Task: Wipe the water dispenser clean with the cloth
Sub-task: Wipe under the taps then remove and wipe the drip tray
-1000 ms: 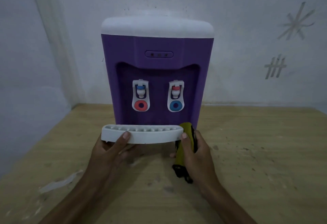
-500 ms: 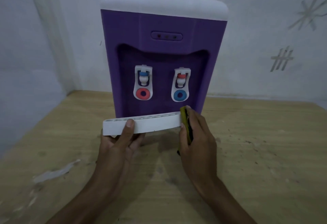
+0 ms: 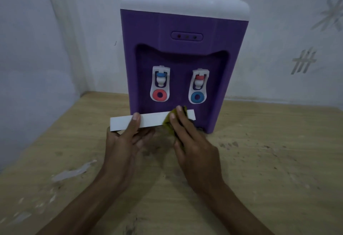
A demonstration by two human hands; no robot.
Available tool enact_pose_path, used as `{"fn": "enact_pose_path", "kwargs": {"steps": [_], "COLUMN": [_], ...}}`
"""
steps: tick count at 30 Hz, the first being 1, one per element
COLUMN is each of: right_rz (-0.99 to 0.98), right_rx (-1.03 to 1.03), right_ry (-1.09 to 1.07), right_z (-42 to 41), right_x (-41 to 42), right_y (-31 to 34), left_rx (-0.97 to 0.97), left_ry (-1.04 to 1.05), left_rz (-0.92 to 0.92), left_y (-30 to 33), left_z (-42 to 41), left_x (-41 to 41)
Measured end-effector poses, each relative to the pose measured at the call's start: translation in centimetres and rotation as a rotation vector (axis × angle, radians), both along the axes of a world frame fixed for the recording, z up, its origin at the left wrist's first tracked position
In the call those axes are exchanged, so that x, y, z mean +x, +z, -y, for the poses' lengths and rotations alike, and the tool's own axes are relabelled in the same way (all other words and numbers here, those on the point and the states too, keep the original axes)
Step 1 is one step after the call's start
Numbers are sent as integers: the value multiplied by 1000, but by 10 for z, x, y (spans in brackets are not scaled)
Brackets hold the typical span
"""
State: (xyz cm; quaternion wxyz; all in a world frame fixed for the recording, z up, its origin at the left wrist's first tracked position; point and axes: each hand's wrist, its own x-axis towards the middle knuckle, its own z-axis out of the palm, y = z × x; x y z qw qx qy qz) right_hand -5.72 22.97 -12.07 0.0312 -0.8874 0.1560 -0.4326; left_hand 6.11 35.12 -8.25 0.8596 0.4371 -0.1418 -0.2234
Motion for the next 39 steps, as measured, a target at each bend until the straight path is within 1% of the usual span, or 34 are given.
{"fn": "enact_pose_path", "kwargs": {"steps": [3,5,7,10,11,13,16,19,21,24,25,29,34,37,39], "right_rz": [64,92,77,-13,-31,-11,102,171,190,128,119,198,160,195,193], "right_rx": [91,102,51,-75,-86,-44,112,239,220,114,110,265,180,271,284], "right_ry": [-62,-65,-23,69,81,65,-36,-28,24,93,89,49,122,86,88], "right_z": [14,8,-7,-27,-26,-13,14,23,16,6,9,20,6,10,7], "right_x": [-2,0,3,4,3,1,-5,-8,-8,-7,-7,-9,-8,-5,-4], "right_y": [0,2,5,4,5,7,7,6,9,12,12,10,12,11,9], "left_rx": [-6,-7,-12,15,14,-9,-20,-28,-42,-54,-54,-28,-3,16,30], "left_ry": [19,10,-3,-12,-12,-1,29,16,7,13,19,30,15,18,16], "left_rz": [-7,-15,-16,19,26,21,19,39,48,75,84,135,157,185,199], "left_y": [1,2,2,3,4,5,6,5,6,10,11,10,6,8,7], "left_z": [0,1,1,0,0,-1,-1,-1,-2,-7,-8,-7,-5,-6,-4], "left_x": [2,0,-4,-7,-7,-4,1,1,1,5,6,4,2,3,3]}}
